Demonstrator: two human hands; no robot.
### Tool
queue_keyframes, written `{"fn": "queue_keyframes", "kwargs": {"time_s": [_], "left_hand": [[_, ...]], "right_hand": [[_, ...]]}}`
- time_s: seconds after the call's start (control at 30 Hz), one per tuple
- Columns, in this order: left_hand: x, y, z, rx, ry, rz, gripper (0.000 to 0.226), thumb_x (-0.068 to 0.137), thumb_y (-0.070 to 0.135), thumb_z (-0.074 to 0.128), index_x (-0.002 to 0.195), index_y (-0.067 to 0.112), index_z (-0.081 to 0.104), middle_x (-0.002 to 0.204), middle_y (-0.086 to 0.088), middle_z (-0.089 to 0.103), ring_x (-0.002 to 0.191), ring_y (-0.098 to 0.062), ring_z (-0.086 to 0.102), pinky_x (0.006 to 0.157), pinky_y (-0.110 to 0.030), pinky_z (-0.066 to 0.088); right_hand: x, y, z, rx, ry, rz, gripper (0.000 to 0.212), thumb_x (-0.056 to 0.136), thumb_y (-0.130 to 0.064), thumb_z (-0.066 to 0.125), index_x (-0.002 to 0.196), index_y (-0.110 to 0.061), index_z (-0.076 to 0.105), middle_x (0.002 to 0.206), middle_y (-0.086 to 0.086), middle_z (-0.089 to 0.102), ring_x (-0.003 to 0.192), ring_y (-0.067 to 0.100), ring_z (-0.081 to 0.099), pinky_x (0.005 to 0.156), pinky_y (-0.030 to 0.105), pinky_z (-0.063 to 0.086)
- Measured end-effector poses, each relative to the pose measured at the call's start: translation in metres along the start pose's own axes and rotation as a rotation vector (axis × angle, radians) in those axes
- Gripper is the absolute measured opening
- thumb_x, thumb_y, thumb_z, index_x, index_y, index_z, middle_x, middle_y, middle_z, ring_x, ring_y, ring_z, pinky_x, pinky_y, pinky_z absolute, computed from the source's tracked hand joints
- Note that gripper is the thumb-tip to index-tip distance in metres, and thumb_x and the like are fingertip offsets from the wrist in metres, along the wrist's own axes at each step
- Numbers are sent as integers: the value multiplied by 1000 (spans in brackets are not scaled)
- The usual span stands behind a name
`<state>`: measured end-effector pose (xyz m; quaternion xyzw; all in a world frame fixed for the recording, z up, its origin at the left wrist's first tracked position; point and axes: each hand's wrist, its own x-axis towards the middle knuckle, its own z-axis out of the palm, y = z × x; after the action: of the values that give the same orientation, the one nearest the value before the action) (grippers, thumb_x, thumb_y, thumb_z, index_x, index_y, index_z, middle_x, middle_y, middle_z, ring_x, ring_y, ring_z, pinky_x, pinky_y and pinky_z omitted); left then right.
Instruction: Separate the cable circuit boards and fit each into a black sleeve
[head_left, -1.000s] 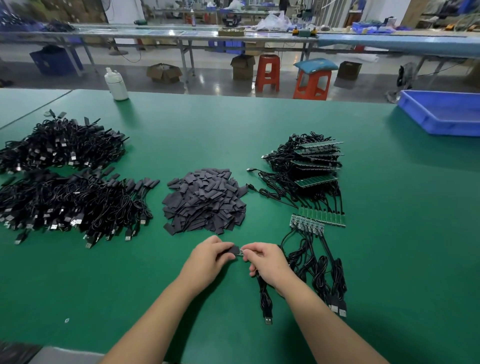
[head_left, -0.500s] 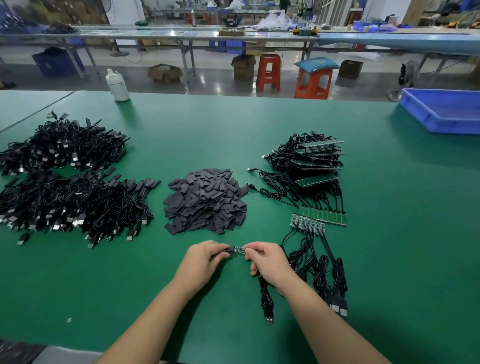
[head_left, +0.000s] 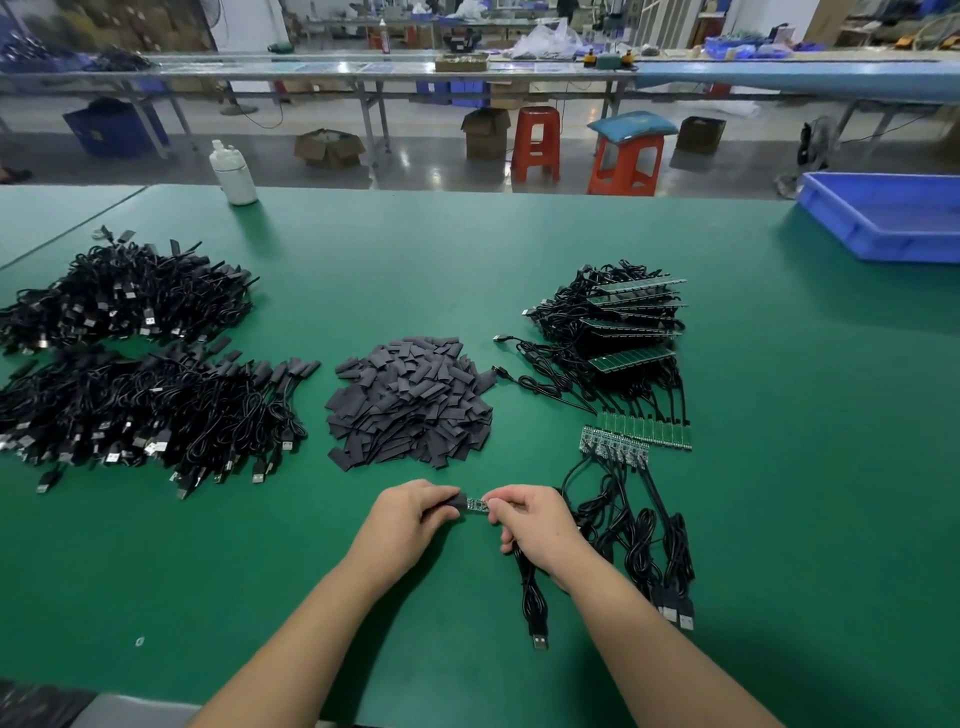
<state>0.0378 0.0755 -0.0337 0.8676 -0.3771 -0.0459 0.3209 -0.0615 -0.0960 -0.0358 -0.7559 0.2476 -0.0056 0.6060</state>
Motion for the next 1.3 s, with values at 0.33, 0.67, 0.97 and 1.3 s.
{"fn": "queue_keyframes", "kwargs": {"time_s": [0.33,0.67,0.97,1.3], "left_hand": [[3,1,-4,40,-91,88,20,94,23,65,112,20,73,99,4,68,90,-14,63,83,-26,49],[1,-2,-4,72,-70,121,18,94,23,65,109,21,74,97,6,69,89,-12,62,81,-27,50],[3,-1,-3,78,-59,132,21,93,31,66,111,22,73,97,5,71,88,-13,64,80,-26,50],[5,1,-2,63,-69,93,22,91,29,68,111,21,73,100,7,71,91,-11,64,83,-24,49]], "right_hand": [[4,5,0,26,-10,-12,13,98,-12,58,102,-15,70,79,2,68,50,7,56,58,24,56],[6,7,3,20,1,-8,14,98,-14,58,94,-22,69,76,-1,68,49,7,57,58,26,57],[7,6,2,46,-18,-1,13,99,-12,57,97,-18,68,78,1,66,49,6,54,56,24,55],[3,1,2,1,-25,-4,15,99,-12,56,106,-10,70,78,2,66,52,9,55,60,28,59]]}}
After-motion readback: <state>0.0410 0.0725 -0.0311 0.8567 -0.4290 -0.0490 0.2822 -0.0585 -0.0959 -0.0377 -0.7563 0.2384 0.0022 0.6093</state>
